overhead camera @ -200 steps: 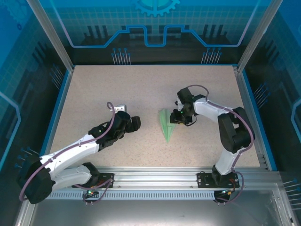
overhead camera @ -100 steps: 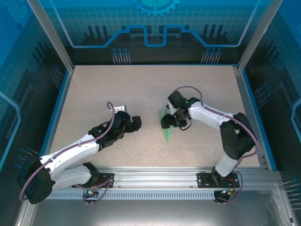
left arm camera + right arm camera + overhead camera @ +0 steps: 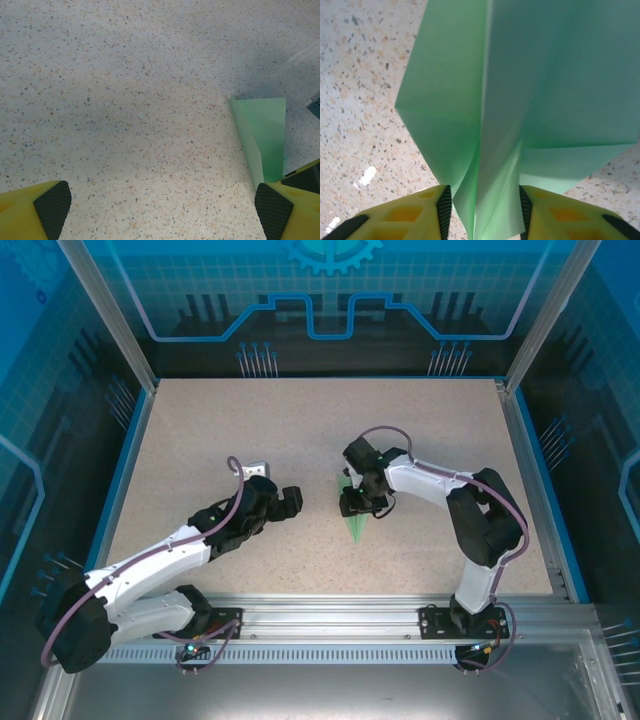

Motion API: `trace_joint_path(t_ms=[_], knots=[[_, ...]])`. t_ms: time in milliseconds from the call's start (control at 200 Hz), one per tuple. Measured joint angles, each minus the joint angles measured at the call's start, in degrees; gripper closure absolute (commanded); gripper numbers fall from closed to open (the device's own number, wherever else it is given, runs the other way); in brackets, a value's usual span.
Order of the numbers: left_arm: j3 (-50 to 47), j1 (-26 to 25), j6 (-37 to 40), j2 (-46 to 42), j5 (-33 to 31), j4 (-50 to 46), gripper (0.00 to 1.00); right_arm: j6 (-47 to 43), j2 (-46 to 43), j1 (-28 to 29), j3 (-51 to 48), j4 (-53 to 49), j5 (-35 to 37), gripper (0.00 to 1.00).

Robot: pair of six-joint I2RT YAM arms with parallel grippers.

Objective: Fold a paper plane with a square sheet of paper (fold left side to right side)
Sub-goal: Turn over the paper plane at the center of the table.

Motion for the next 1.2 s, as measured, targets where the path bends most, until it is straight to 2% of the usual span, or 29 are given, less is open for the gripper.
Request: trace_joint_path(t_ms=[215, 355, 490, 690, 985, 1201], knots=[[0.0, 0.0, 0.02, 0.0, 0.02, 0.0, 0.01, 0.09, 2.16, 0.04, 0.72, -0.2, 0.76, 0.7], [0.0, 0.0, 0.22, 0.0, 0.87, 0.02, 0.01, 0.7, 3.65, 0.07, 0.92, -0.22, 0.98, 0.84], [0.0, 0.0, 1.84, 0.0, 3.87, 0.83, 0.02, 1.14, 4.24, -0.2, 3.02, -1.31, 1.14, 0.89], [0.0, 0.0, 5.18, 0.02, 9.38, 3.17, 0.02, 1.11, 8.0, -2.95, 14.64, -5.42, 2.49, 0.89], [0.02, 0.0, 7.45, 1.22, 13.0, 3.67, 0.02, 3.8, 21.38, -6.08, 33.99, -11.67, 7.87, 0.88], [0.13, 0.0, 7.82, 1.49, 13.79, 3.67, 0.02, 4.7, 25.68, -6.08, 38.75, -14.64, 9.11, 0.87]])
